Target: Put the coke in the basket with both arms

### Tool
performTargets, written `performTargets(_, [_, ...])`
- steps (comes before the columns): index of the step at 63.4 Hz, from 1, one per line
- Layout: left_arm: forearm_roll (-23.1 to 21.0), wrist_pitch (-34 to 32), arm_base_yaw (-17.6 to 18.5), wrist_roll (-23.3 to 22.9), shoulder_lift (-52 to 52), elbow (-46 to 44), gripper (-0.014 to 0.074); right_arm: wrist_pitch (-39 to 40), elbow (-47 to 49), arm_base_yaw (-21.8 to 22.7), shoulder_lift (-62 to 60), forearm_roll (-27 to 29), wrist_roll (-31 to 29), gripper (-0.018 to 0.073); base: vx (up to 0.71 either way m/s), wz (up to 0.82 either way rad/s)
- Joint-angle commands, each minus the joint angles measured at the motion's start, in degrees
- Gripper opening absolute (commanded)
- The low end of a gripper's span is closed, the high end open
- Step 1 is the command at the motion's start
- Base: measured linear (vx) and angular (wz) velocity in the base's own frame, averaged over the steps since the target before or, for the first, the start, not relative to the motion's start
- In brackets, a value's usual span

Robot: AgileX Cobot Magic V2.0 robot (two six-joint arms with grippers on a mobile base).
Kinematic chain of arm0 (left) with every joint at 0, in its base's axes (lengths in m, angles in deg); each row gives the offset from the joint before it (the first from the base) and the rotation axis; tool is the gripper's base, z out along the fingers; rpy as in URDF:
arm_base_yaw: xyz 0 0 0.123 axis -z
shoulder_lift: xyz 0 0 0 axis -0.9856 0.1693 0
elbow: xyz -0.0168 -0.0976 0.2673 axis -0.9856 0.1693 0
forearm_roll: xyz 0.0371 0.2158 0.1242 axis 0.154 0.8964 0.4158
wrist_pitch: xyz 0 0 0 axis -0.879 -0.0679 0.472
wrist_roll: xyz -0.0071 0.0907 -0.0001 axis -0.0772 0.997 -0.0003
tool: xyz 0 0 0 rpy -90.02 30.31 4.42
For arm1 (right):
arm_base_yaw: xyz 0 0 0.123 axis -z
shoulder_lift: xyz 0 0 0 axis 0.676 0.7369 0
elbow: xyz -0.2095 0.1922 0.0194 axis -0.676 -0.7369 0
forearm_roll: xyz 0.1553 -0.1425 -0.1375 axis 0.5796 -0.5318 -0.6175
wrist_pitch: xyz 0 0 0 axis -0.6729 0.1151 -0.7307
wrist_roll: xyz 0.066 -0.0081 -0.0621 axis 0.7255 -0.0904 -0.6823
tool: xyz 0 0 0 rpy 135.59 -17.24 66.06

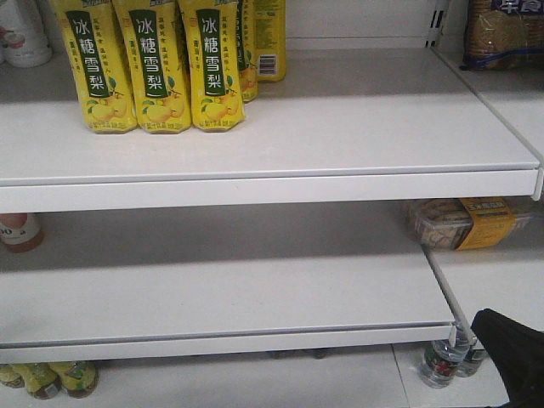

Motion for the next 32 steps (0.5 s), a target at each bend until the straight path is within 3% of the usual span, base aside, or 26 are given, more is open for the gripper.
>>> performTargets(1, [2.92,-8.83,0.19,2.40,-1.23,0.47,-0.0006,-1.33,1.69,0.00,0.23,-2.11,-0.24,-0.0005,0.00,0.00])
performTargets(19, [2.92,-8.83,0.19,2.40,-1.23,0.47,-0.0006,-1.33,1.69,0.00,0.23,-2.06,-0.24,-0.0005,0.00,0.00])
performTargets(32, [2.92,-8.83,0.19,2.40,-1.23,0.47,-0.0006,-1.33,1.69,0.00,0.23,1.82,-0.16,-0.0005,0.00,0.00])
